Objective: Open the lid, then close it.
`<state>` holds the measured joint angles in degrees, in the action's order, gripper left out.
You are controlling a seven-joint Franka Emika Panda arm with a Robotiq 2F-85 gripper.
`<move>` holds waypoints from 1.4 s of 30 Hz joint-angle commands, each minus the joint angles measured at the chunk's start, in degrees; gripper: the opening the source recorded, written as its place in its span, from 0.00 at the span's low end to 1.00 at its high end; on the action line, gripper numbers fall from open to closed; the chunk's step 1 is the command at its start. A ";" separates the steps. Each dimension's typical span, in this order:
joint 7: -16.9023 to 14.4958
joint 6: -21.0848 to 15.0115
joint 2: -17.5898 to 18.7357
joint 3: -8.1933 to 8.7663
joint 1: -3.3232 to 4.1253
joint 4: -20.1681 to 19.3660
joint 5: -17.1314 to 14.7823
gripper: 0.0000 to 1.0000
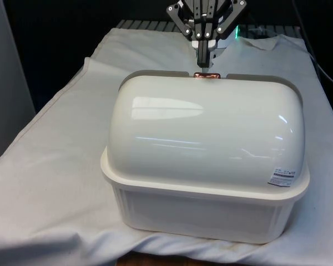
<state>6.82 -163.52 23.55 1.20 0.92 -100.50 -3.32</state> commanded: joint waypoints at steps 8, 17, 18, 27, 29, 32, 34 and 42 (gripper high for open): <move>0.80 -0.57 1.43 0.40 0.29 0.52 0.11 0.00; 0.86 -0.29 1.49 0.46 0.40 0.17 0.23 0.00; 0.92 -0.23 1.43 0.46 0.40 0.00 0.23 0.00; 1.15 -0.11 -0.57 0.40 0.63 -2.92 0.23 0.00; 1.32 0.00 -1.32 0.29 0.69 -3.95 0.23 0.00; 1.60 0.17 -2.35 0.11 0.69 -5.39 0.17 0.00; 1.03 0.23 -2.23 -0.29 0.34 -5.27 0.00 0.00; 3.04 0.00 -4.64 -0.57 0.69 -10.03 0.06 0.00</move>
<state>9.11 -163.18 19.25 0.46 1.32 -109.66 -3.32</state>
